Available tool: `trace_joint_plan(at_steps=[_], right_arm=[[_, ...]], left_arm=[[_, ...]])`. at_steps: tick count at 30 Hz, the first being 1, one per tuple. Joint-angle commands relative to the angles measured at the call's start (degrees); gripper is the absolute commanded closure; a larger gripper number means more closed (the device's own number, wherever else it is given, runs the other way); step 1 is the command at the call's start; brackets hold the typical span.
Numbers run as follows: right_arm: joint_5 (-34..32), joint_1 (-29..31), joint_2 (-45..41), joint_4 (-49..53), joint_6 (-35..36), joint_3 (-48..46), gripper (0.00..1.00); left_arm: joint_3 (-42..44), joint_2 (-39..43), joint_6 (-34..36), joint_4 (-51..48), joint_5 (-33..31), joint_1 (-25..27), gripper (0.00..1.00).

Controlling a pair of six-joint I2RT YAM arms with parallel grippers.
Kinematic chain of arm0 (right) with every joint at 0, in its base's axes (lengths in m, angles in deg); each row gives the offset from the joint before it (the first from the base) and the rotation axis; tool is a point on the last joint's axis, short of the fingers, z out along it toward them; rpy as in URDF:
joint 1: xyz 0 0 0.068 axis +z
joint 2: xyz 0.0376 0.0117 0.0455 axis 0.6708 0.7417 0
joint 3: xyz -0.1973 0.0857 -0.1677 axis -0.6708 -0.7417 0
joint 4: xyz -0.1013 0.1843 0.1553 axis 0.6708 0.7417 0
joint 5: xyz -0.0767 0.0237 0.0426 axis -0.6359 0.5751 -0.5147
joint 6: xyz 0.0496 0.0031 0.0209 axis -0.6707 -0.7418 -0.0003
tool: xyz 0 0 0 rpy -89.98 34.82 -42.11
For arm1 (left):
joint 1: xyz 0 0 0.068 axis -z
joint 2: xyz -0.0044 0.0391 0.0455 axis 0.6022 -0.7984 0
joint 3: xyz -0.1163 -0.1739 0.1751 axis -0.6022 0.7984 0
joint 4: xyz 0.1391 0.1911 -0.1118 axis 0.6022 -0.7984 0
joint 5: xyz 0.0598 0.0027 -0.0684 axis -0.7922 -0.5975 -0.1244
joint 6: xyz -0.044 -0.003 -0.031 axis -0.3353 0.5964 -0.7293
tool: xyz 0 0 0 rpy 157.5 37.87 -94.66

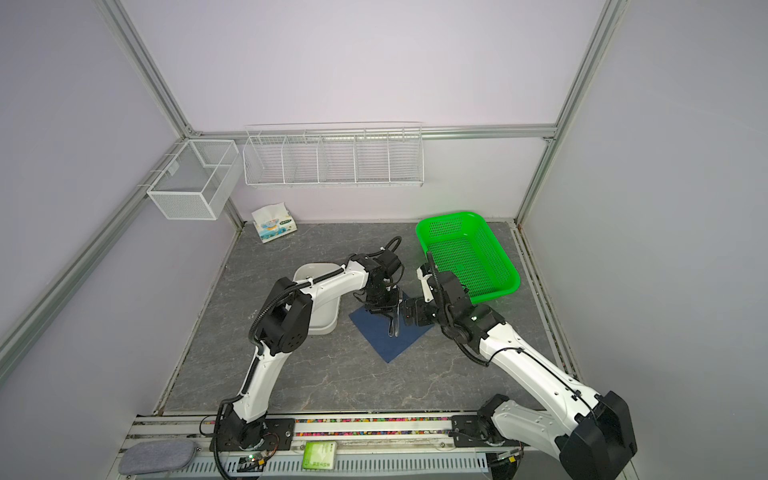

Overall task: Place the utensils on the paper napkin and roll it up
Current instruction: 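Lower the knife onto the napkin next to the fork and open the left gripper, then move the open left gripper back over the spoon in the white tray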

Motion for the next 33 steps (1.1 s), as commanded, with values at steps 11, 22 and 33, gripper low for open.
trace_joint_plan(at_steps=[11,22,33], right_arm=[[-4.49,0.24,-3.29,-1.67,-1.38,-0.95,0.03],[9.61,0.44,-0.85,-6.91,0.68,0.31,0.04],[22.48,3.94,7.63,-6.84,4.59,5.05,0.09]], left_arm=[[0.42,12.75,2.43,-1.14,-9.93,-0.72,0.74],[10.64,23.36,11.73,-9.44,-15.84,-16.39,0.74],[14.05,22.80,17.86,-11.26,-17.94,-26.02,0.73]])
